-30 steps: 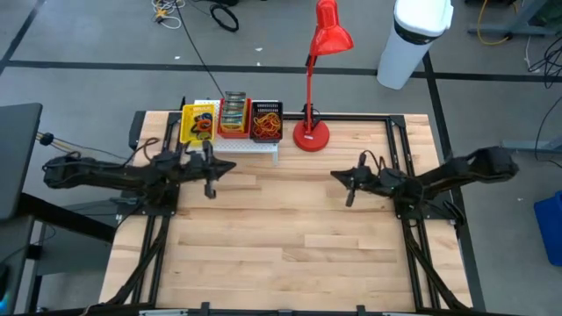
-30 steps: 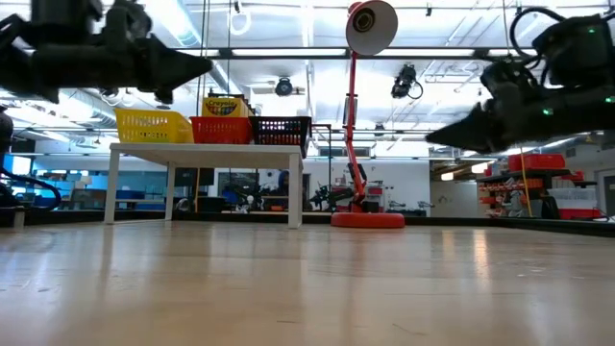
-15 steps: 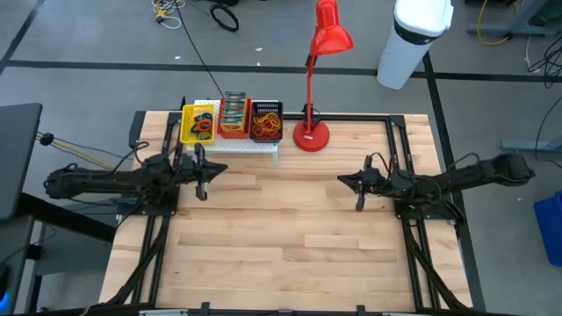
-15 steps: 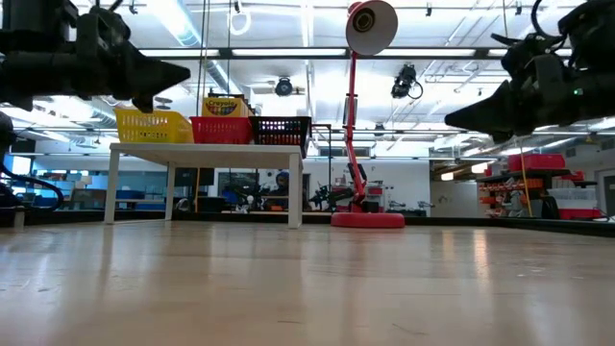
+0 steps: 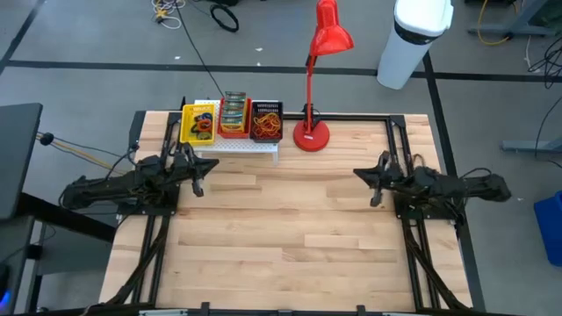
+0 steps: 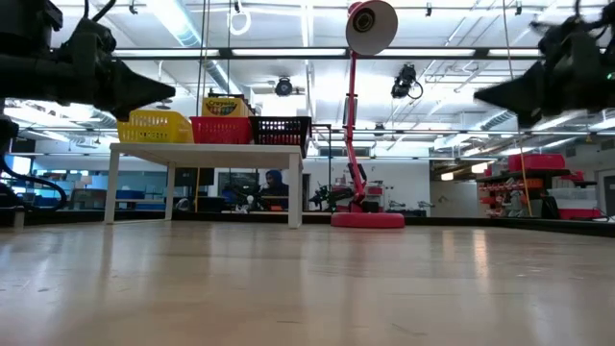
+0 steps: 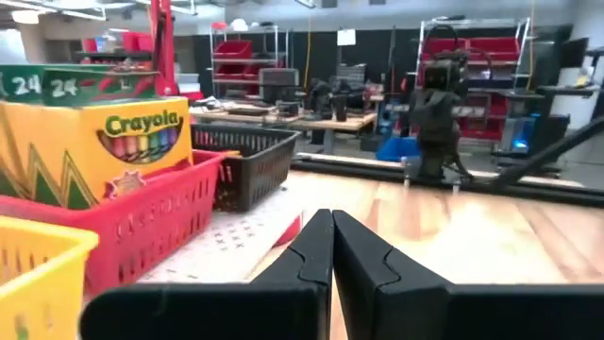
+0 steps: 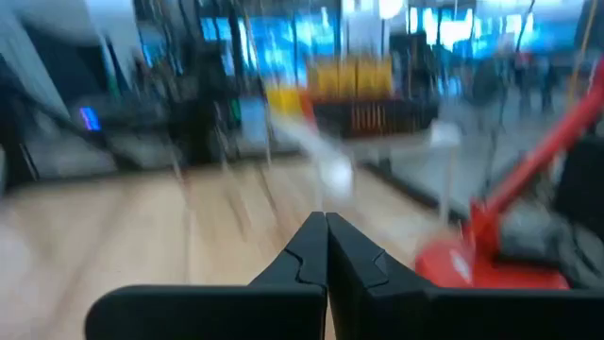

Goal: Pick & Place Office Desk Supplies
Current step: Return to Home Position

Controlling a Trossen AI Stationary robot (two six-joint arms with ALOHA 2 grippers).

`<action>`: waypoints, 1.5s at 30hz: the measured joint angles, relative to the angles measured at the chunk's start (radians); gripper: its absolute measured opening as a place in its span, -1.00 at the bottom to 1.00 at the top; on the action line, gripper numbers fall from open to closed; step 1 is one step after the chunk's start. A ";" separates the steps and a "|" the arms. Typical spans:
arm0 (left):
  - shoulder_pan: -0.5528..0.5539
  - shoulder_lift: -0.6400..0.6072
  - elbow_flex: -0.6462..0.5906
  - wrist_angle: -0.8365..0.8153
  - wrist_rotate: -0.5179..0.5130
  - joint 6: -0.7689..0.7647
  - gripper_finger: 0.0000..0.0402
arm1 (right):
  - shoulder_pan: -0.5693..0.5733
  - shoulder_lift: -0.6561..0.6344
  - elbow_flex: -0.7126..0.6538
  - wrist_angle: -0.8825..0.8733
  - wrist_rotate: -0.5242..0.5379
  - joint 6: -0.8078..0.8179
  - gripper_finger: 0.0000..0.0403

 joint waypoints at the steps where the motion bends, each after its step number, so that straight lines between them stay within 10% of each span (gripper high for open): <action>1: 0.001 0.000 0.000 -0.008 0.000 -0.001 -0.95 | -0.001 -0.042 0.000 0.002 -0.017 -0.016 -1.00; 45: 0.000 0.016 0.000 0.003 -0.052 -0.029 -0.94 | -0.066 0.116 0.001 0.005 0.028 0.027 -0.88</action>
